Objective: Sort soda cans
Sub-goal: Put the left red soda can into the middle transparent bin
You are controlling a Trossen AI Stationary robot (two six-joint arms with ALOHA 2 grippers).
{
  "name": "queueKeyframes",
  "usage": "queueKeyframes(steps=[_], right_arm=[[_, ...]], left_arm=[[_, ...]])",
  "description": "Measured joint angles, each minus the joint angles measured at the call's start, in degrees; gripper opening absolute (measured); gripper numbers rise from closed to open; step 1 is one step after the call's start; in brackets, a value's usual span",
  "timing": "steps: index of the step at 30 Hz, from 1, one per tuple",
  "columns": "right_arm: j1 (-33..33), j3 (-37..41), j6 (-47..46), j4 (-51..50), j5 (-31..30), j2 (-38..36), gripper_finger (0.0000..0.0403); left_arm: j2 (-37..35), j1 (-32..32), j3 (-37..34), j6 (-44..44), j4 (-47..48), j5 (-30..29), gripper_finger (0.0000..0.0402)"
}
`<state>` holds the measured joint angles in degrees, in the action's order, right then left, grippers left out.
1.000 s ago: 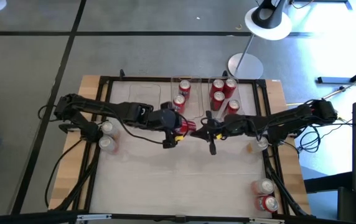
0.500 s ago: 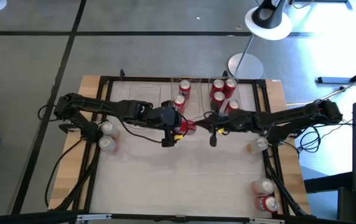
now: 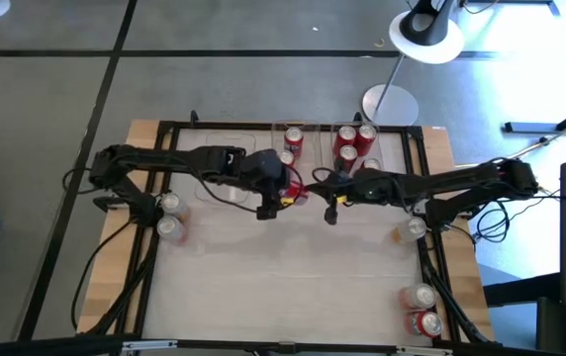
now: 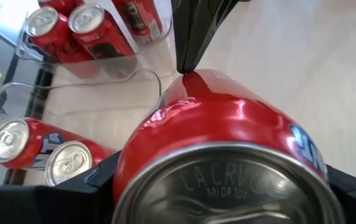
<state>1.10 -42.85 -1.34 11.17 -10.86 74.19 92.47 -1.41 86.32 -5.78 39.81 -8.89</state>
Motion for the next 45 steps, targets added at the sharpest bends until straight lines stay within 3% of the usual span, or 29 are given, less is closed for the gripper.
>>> queueKeyframes(steps=[6, 10, 16, 22, 28, 37, 45], right_arm=[[-0.58, 0.24, 0.22, 0.27, 0.08, 0.75, 0.0001], [-1.27, 0.31, 0.49, -3.39, -3.62, 0.59, 0.0001], [-1.29, 0.04, 1.85, -10.94, -14.22, -6.37, 0.0001], [-1.99, 0.22, 3.01, -18.67, -16.11, -15.54, 0.0001], [-3.08, 0.2, 2.95, -24.59, -17.67, -20.21, 0.0001], [-3.1, 0.2, 0.15, -31.56, -19.73, -20.65, 0.0001], [-3.01, 0.2, -3.44, -34.24, -19.48, -20.68, 0.0001]], left_arm=[[1.93, -2.12, 0.01, -2.18, 0.08, 2.05, 0.0286], [4.02, -3.56, 0.02, -4.17, -1.47, 3.18, 0.0286], [5.5, -7.54, 0.1, -5.05, -11.72, 3.15, 0.0286], [6.54, -10.47, 1.39, -5.58, -15.01, 2.39, 0.0286], [10.37, -13.18, 10.02, -3.2, -5.97, 2.17, 0.0286], [21.39, -14.58, 27.71, -0.62, 13.84, 2.19, 0.0286], [27.3, -14.51, 30.69, -0.29, 16.31, 4.23, 0.0286]])
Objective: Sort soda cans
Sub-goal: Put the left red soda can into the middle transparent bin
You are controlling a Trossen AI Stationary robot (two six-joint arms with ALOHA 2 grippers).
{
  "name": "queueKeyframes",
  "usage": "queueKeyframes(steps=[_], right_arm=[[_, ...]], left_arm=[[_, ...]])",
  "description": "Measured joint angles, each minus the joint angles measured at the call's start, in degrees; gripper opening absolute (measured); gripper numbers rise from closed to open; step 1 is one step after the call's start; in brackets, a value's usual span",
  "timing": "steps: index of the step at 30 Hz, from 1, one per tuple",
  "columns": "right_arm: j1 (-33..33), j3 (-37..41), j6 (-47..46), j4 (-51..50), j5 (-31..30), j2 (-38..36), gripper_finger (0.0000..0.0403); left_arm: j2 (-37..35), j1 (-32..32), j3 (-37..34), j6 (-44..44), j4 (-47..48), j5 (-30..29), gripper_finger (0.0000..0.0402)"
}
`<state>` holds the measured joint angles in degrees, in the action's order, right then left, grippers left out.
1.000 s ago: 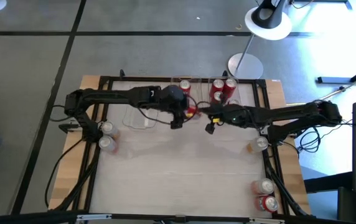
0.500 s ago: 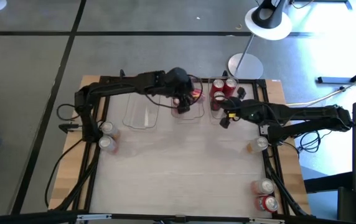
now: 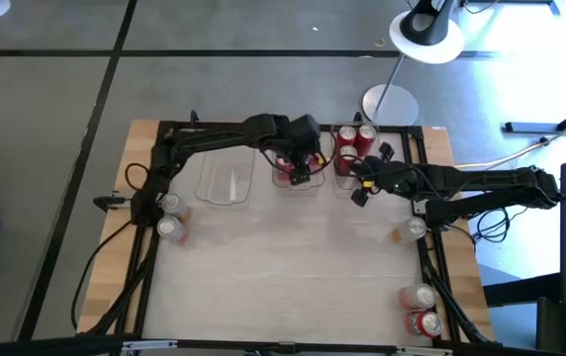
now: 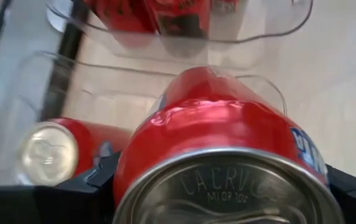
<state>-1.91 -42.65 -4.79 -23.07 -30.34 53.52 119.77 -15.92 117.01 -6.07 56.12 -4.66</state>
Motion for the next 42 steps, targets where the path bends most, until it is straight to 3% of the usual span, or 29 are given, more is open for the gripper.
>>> queueKeyframes(steps=[9, 36, 42], right_arm=[[0.0, 0.0, -1.01, -0.38, 1.43, 0.0, 0.0001], [0.02, 3.93, -2.44, 3.54, 2.5, 0.0, 0.0001], [0.02, 3.93, -2.44, 3.52, 2.94, 0.0, 0.0001]], left_arm=[[4.87, -0.04, -0.42, -0.14, 0.88, 1.52, 0.0286], [9.79, -0.9, -0.18, -3.67, -2.17, 2.11, 0.0307], [10.26, -0.83, -0.3, -2.91, -5.2, 2.39, 0.0335]])
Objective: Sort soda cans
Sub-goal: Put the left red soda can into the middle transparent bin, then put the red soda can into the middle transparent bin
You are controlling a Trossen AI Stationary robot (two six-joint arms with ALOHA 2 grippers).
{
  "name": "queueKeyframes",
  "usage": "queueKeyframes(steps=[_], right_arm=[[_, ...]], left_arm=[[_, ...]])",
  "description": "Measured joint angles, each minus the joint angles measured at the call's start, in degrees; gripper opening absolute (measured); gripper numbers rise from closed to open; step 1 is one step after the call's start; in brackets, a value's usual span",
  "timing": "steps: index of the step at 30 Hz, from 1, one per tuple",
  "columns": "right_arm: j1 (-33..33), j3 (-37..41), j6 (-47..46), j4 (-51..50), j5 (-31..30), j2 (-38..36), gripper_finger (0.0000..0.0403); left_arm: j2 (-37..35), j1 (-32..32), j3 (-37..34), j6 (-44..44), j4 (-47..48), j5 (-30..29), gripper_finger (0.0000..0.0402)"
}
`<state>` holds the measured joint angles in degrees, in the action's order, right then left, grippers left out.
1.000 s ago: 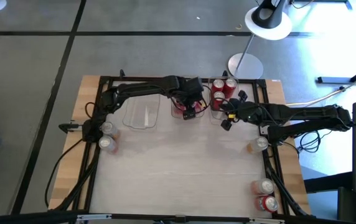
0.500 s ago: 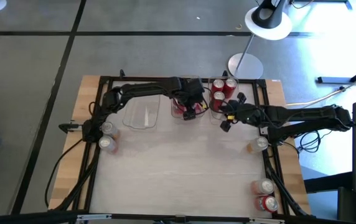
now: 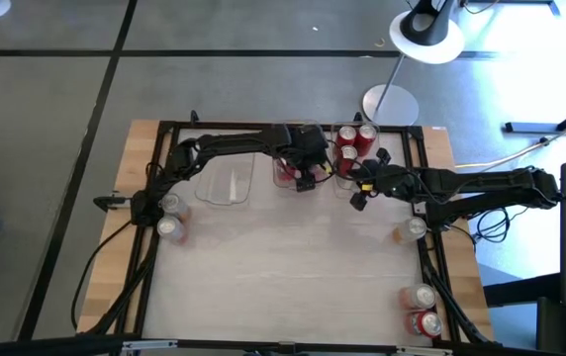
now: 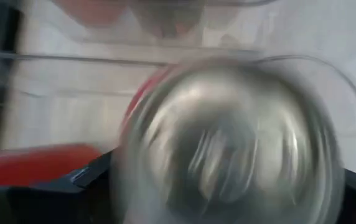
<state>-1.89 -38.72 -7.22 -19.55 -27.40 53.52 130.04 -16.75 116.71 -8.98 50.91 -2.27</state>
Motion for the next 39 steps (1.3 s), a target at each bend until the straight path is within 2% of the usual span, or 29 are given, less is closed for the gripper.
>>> queueKeyframes(steps=[5, 11, 23, 28, 32, 36, 39], right_arm=[[0.0, 0.0, 0.06, 0.0, 0.02, -0.02, 0.0001], [0.0, 0.0, 0.08, -0.02, 0.02, -0.02, 0.0001], [0.0, 0.02, 0.12, 0.05, 0.01, -0.22, 0.0001], [0.0, 0.02, 0.11, 0.07, 0.0, -0.11, 0.0001], [0.0, 0.02, 0.11, 0.25, -0.02, -0.11, 0.0001], [0.0, 0.02, 1.48, 0.14, 0.24, -0.31, 0.0001], [0.0, -1.67, 1.53, -1.93, 3.43, -0.57, 0.0006]], left_arm=[[0.38, 0.18, -0.29, -0.57, 0.86, 0.1, 0.0358], [-0.37, 0.24, -0.27, -0.81, 1.01, -0.3, 0.0358], [-12.07, 0.7, -0.14, -1.57, 7.06, -2.84, 0.0356], [-17.24, 2.47, -0.14, -4.53, 10.19, -2.94, 0.0356], [-20.44, 3.28, -0.14, -1.27, 14.3, -2.73, 0.0356], [-23.32, 4.26, -3.57, 0.31, 15.14, -3.06, 0.0356], [-26.11, 5.72, -8.57, 2.08, 13.12, -2.9, 0.0356]])
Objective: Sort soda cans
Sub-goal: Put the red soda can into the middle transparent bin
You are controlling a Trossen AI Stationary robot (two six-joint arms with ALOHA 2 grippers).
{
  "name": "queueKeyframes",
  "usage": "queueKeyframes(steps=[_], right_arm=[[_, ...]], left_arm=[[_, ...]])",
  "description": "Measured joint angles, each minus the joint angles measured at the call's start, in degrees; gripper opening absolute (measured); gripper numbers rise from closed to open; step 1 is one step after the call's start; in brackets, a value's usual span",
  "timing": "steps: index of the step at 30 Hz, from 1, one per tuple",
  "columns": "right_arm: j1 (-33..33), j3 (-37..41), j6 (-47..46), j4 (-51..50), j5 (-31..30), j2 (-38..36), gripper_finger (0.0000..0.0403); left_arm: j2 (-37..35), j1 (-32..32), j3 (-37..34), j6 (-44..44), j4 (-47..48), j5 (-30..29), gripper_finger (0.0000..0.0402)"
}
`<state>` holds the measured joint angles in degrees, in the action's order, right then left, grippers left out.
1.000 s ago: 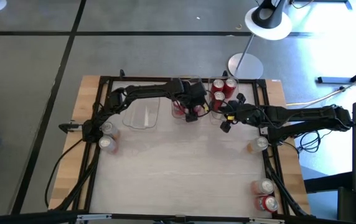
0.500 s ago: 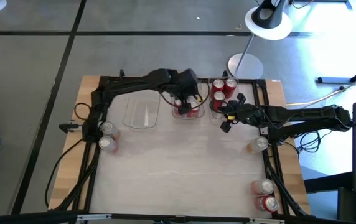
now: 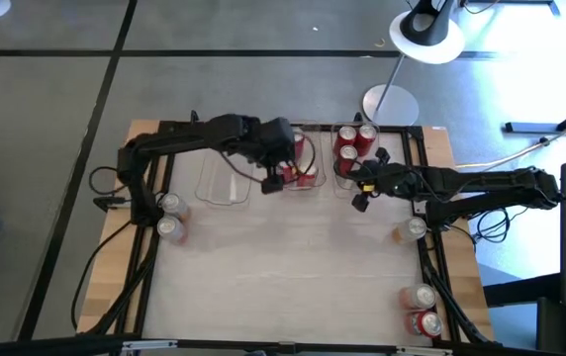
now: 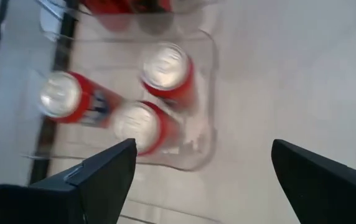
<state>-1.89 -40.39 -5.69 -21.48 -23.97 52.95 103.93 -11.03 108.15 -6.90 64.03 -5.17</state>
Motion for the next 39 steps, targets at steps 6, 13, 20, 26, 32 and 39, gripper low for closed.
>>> queueKeyframes(steps=[6, 13, 20, 26, 32, 39], right_arm=[[0.75, -13.97, -0.81, -22.9, 11.77, 0.5, 0.0092], [11.9, -30.12, -11.78, -41.25, 21.61, 6.88, 0.0247], [24.82, -34.91, -25.04, -43.05, 26.51, 13.86, 0.031], [29.75, -35.01, -31.65, -39.79, 28.03, 15.09, 0.0316], [29.57, -34.96, -31.83, -34.05, 27.31, 17.71, 0.0317], [30.43, -34.96, -35.98, -44.42, 27.08, 21.51, 0.035]], left_arm=[[-6.99, 3.09, -14.47, 2.92, -8.74, 0.02, 0.0356], [-14.35, 5.07, -27.67, 7.04, -21.33, -0.13, 0.0356], [-15.7, 5.51, -30.46, 9.28, -24.54, -0.15, 0.0356], [-15.7, 5.85, -30.46, 9.47, -26.69, -0.16, 0.0356], [-15.7, 6.9, -30.46, 9.49, -27.07, -0.16, 0.0356], [-15.7, 8.05, -30.46, 9.27, -27.06, -0.14, 0.0356]])
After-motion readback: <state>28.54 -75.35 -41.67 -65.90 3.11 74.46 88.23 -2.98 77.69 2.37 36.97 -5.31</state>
